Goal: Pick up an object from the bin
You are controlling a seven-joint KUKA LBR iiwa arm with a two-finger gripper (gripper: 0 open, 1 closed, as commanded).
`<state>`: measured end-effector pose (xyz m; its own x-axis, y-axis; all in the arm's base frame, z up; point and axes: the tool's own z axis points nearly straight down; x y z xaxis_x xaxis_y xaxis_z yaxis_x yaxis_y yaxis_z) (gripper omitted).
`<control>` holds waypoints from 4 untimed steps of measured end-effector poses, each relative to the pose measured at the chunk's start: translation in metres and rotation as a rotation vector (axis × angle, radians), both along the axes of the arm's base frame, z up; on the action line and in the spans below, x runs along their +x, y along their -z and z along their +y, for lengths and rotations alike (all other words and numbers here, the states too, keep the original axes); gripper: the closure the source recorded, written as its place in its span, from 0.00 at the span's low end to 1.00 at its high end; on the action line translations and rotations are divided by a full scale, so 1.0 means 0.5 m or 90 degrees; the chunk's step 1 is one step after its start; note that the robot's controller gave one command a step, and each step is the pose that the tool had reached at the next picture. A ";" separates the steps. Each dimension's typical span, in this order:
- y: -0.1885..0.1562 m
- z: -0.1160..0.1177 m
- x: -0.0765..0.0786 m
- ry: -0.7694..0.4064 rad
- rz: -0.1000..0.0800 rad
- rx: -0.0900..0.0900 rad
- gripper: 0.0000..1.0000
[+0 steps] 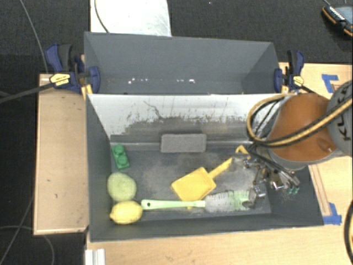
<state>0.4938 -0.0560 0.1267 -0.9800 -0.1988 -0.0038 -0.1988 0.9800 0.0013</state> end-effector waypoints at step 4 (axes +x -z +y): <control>0.113 0.108 -0.015 -0.049 -0.005 -0.002 1.00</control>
Offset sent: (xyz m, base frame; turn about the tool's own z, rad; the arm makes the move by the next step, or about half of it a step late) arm -0.0074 0.0538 -0.0567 -0.0642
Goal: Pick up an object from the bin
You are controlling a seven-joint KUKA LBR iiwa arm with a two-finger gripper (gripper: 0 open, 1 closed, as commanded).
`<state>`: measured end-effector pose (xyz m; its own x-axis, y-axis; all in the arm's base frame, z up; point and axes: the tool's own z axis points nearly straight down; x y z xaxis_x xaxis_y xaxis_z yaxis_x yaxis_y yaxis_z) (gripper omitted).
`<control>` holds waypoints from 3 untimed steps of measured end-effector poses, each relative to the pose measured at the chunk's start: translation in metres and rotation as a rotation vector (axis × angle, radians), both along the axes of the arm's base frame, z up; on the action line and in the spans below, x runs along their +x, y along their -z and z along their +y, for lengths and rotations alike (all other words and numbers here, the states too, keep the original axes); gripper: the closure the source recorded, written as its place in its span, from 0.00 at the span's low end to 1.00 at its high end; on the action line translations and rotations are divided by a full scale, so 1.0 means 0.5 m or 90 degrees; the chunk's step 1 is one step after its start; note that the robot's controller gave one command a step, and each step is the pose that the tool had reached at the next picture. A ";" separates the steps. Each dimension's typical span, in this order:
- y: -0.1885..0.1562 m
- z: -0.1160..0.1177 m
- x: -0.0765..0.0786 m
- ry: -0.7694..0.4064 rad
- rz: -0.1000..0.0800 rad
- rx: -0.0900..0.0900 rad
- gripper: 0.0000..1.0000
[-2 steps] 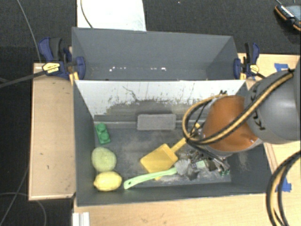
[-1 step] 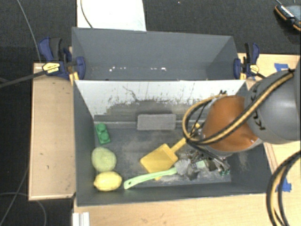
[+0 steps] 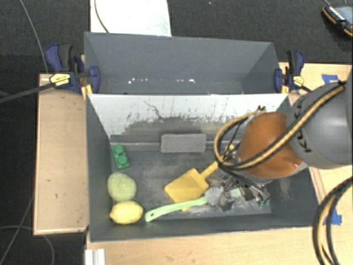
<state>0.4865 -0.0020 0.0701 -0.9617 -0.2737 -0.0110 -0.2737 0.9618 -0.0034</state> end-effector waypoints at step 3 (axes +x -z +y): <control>0.000 0.000 0.000 -0.004 0.000 0.000 0.00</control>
Offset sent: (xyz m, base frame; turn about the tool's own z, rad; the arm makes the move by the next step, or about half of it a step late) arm 0.0000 0.0000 0.0000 0.0000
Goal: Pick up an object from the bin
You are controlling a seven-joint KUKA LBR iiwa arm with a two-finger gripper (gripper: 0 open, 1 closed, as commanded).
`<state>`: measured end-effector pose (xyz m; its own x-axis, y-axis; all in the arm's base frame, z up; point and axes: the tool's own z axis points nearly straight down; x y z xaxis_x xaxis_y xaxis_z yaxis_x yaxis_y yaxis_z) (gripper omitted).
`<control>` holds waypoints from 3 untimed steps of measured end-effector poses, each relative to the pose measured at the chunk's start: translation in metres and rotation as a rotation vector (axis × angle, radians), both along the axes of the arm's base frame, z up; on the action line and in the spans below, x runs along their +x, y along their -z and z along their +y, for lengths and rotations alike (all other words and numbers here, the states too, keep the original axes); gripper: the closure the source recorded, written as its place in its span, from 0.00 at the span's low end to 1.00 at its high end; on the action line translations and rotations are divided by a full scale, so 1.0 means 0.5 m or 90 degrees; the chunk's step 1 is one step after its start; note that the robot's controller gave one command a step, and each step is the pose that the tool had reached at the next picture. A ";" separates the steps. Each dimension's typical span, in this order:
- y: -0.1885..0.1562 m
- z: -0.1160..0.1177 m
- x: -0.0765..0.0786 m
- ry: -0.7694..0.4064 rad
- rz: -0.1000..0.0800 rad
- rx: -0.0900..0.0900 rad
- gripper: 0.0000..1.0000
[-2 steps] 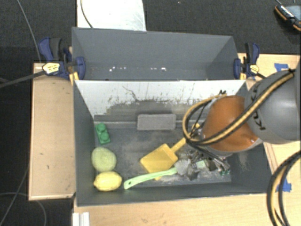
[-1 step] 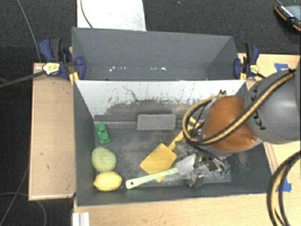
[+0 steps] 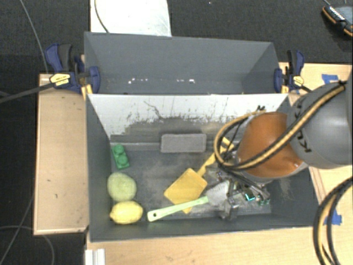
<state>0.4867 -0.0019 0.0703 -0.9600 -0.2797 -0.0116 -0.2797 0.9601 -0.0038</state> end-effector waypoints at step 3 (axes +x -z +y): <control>0.000 0.014 0.015 0.215 -0.003 0.003 0.00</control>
Offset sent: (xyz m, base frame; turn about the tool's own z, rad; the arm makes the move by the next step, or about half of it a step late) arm 0.0000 0.0000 0.0000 0.0000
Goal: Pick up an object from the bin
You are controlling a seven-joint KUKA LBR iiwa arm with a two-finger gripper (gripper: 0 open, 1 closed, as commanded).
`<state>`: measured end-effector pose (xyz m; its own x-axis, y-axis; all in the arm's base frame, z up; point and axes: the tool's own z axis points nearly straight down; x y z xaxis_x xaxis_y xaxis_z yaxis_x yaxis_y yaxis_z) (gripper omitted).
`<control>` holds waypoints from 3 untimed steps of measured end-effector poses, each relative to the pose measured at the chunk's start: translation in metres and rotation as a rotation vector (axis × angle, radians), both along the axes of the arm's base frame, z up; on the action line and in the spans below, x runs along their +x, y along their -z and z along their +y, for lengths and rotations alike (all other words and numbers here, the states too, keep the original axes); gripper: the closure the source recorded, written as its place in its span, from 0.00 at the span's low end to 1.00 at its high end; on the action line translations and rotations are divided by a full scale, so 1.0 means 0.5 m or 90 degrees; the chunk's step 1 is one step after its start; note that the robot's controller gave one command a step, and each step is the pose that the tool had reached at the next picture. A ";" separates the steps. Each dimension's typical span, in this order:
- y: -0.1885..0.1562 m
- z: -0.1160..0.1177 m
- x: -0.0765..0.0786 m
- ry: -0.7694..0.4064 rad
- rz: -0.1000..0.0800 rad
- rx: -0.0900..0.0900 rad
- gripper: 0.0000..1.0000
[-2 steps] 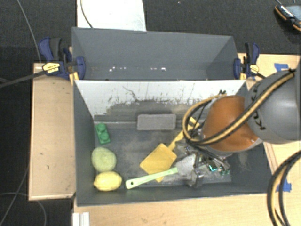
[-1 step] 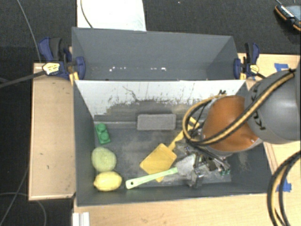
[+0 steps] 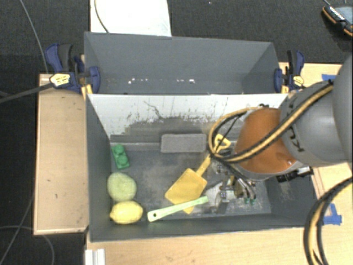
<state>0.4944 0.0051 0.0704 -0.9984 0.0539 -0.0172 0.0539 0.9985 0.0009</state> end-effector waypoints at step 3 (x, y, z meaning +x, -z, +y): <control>0.000 0.020 0.028 0.003 0.002 -0.002 0.00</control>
Offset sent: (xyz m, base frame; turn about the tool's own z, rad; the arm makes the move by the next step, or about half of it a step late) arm 0.0135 0.0099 -0.0004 0.0104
